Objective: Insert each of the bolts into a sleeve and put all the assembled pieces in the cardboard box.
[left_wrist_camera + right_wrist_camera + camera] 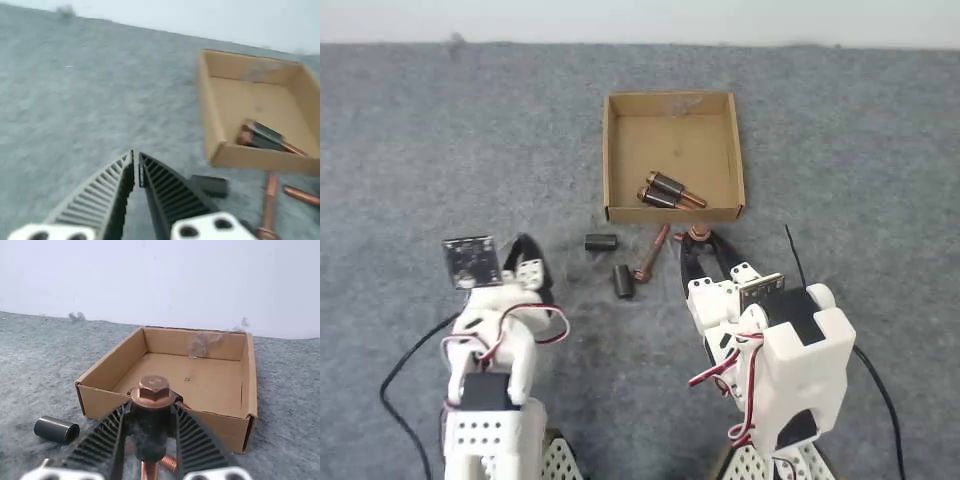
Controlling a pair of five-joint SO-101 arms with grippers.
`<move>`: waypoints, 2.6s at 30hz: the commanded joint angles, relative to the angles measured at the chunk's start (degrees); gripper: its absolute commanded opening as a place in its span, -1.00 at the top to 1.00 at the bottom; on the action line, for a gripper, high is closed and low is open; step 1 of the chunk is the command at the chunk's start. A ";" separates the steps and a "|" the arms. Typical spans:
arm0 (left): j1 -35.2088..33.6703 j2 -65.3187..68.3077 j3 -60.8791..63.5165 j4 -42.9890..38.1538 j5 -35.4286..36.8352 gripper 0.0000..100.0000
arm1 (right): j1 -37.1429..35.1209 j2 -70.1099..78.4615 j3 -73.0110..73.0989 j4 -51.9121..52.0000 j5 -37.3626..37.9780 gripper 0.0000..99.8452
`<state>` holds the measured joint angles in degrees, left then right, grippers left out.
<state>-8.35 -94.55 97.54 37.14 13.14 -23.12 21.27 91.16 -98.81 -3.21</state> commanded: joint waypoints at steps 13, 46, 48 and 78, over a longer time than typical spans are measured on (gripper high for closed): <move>-8.97 -9.49 -1.01 22.42 -9.14 0.97 | 9.45 -3.12 -4.13 -1.27 0.79 0.99; -8.62 -9.49 -1.01 22.24 -9.76 0.97 | 9.27 -28.88 -46.95 79.96 14.68 0.99; -8.62 -9.49 -1.01 22.24 -9.76 0.97 | 9.27 -29.05 -51.78 88.66 14.68 0.99; -8.53 -9.49 -1.01 22.24 -12.22 0.97 | 2.77 14.29 -121.23 151.52 32.00 0.99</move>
<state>-17.05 -102.81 97.54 59.38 1.80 -19.78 35.52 -22.24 49.32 25.10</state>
